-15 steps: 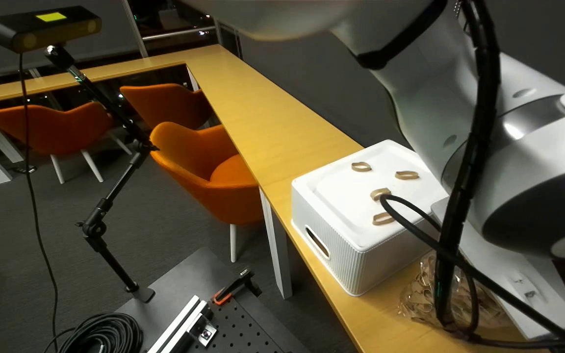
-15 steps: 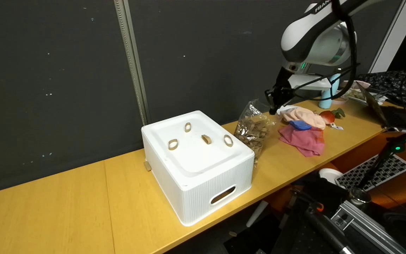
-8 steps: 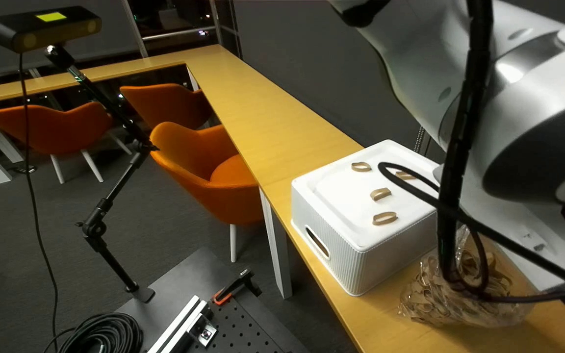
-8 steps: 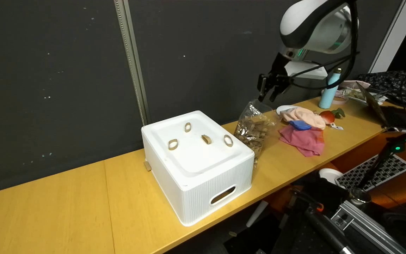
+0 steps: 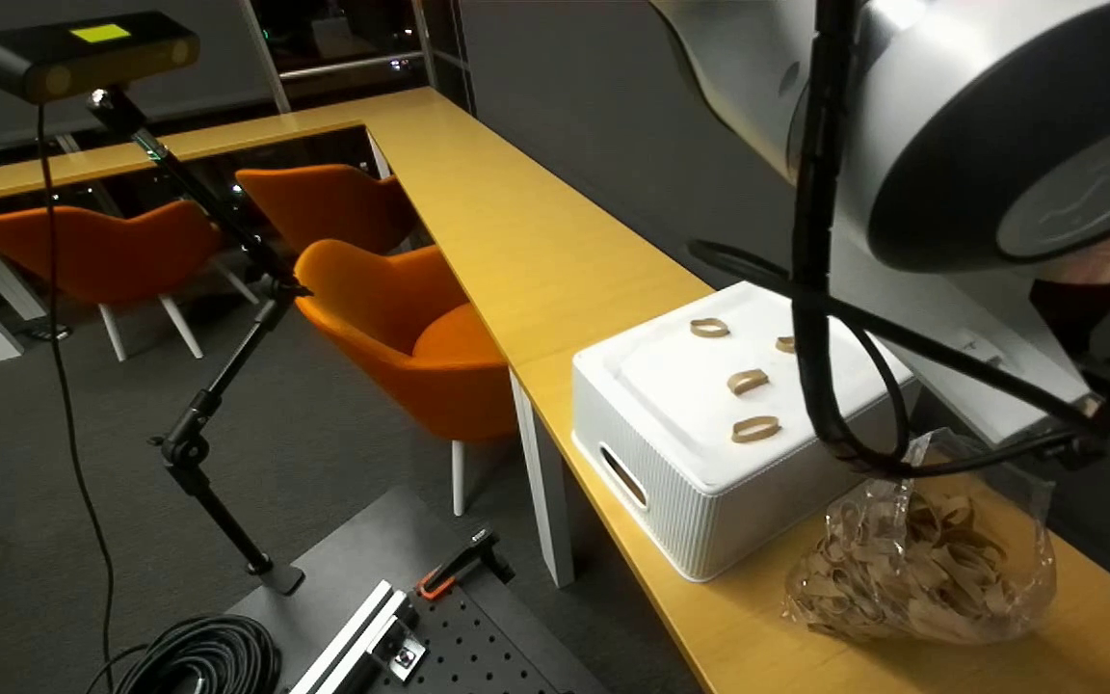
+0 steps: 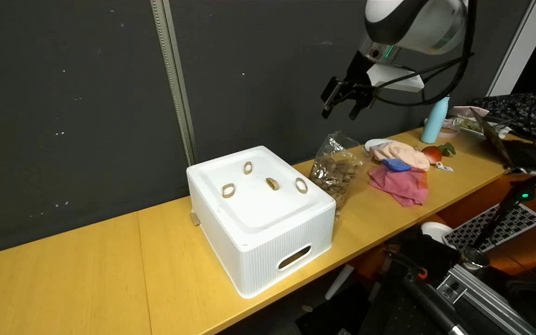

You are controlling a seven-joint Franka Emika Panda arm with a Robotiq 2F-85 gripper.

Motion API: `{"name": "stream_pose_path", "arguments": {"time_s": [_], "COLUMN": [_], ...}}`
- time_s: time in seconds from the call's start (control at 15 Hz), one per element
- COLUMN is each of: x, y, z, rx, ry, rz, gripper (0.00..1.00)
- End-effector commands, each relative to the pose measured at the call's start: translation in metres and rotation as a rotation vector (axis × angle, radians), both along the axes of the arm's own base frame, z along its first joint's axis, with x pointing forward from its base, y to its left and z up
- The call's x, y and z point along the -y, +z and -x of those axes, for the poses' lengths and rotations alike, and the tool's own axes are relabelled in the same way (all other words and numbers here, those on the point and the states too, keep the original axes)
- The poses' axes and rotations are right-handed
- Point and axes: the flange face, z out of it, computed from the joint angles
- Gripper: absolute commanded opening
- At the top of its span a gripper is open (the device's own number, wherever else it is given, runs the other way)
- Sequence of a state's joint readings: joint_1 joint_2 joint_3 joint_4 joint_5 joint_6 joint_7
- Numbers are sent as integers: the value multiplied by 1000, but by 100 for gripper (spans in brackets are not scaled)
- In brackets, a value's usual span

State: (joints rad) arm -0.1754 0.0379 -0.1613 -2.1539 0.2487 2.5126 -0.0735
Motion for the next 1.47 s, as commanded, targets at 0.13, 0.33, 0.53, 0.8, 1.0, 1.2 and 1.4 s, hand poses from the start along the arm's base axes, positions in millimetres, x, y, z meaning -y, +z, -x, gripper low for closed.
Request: {"name": "stream_pose_path", "arguments": {"time_s": [0.13,0.33,0.53,0.8,1.0,1.2,1.4], "x": [-84,-137,-157,-150,-148,-161,-173], "y": [0,-8,-30,-61,-86,-104,-111], "z": [-29,-46,-63,-90,-113,-126,-124], "rx": [-6,-69,-133,-210,-266,-329,-383], "ry": [125,176,164,110,88,92,93], "rz": [-32,-49,-46,-30,-23,-23,-26], "gripper": [100,100,100,100,100,100,100]}}
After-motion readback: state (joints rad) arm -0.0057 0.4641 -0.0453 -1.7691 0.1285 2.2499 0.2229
